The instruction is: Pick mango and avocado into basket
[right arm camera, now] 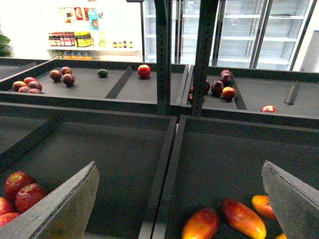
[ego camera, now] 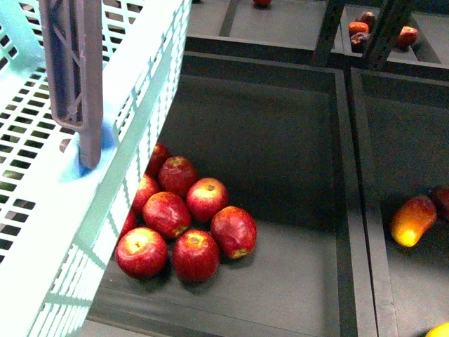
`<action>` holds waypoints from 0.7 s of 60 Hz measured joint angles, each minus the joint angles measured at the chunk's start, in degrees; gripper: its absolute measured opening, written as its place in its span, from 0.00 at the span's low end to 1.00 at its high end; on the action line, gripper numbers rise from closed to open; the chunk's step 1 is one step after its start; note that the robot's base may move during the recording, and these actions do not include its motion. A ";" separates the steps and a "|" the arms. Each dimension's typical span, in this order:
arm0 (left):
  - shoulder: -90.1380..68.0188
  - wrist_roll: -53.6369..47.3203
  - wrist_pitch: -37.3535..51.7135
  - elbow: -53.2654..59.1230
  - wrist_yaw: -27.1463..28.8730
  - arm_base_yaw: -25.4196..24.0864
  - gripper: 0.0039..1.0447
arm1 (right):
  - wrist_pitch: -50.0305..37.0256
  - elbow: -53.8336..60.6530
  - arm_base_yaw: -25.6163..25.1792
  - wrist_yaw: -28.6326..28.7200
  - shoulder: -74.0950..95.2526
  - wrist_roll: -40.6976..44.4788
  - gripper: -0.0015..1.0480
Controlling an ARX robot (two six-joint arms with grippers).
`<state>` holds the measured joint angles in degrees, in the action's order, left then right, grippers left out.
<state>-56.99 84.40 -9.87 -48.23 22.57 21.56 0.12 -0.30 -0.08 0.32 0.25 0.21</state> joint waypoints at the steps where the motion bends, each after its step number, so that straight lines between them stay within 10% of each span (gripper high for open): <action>1: 0.00 -0.13 0.00 0.00 0.11 0.00 0.05 | 0.00 0.00 0.00 -0.02 0.00 0.00 0.93; 11: -0.52 -7.26 5.16 1.01 2.95 0.90 0.05 | 0.00 0.00 0.00 -0.07 0.00 0.00 0.93; 20: -5.51 -42.69 6.01 -1.64 2.38 0.00 0.05 | 0.00 0.00 0.00 -0.11 0.00 0.00 0.93; 28: -14.45 -62.90 5.25 -8.26 -6.34 -1.44 0.05 | 0.00 0.00 0.00 -0.11 0.00 0.00 0.93; 42: -29.77 -62.12 2.27 -17.49 -28.15 1.55 0.05 | 0.00 0.00 0.00 -0.09 0.00 0.00 0.93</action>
<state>-86.76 22.28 -7.60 -65.71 -5.58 23.11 0.12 -0.30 -0.08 0.23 0.25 0.21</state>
